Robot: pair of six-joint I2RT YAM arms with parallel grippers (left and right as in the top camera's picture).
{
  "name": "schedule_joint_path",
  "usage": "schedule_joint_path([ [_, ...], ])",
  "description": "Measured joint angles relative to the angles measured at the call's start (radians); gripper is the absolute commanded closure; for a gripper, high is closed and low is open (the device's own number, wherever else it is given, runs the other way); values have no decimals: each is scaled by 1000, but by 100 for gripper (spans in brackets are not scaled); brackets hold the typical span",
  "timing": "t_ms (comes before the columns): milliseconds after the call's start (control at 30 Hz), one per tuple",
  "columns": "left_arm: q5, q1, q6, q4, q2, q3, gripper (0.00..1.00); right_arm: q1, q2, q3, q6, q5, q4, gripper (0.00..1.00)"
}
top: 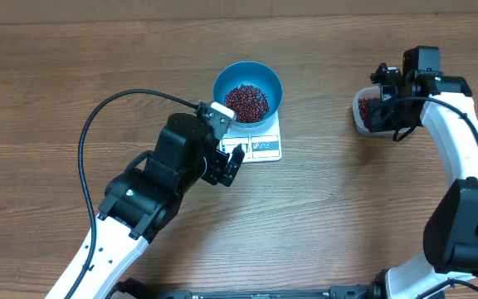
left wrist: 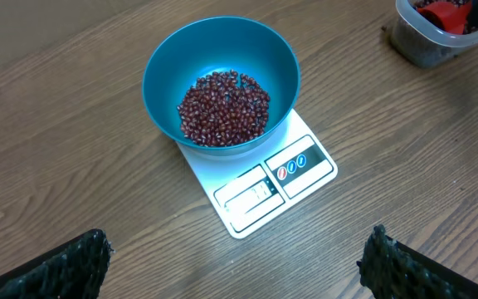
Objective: Scoop item into bowl and weigh 150g on scale
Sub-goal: 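Push the red scoop through the beans to fill it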
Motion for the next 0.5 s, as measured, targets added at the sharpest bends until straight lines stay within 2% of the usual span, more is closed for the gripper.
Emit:
schedule_joint_path([
  [200,0,0,0,0,0,0,0,-30,0,0,0,-35,0,96],
  [267,0,0,0,0,0,0,0,-51,0,0,0,-59,-1,90],
  [333,0,0,0,0,0,0,0,-73,0,0,3,-88,-2,89],
  [500,0,0,0,0,0,0,0,-135,1,-24,1,-192,5,96],
])
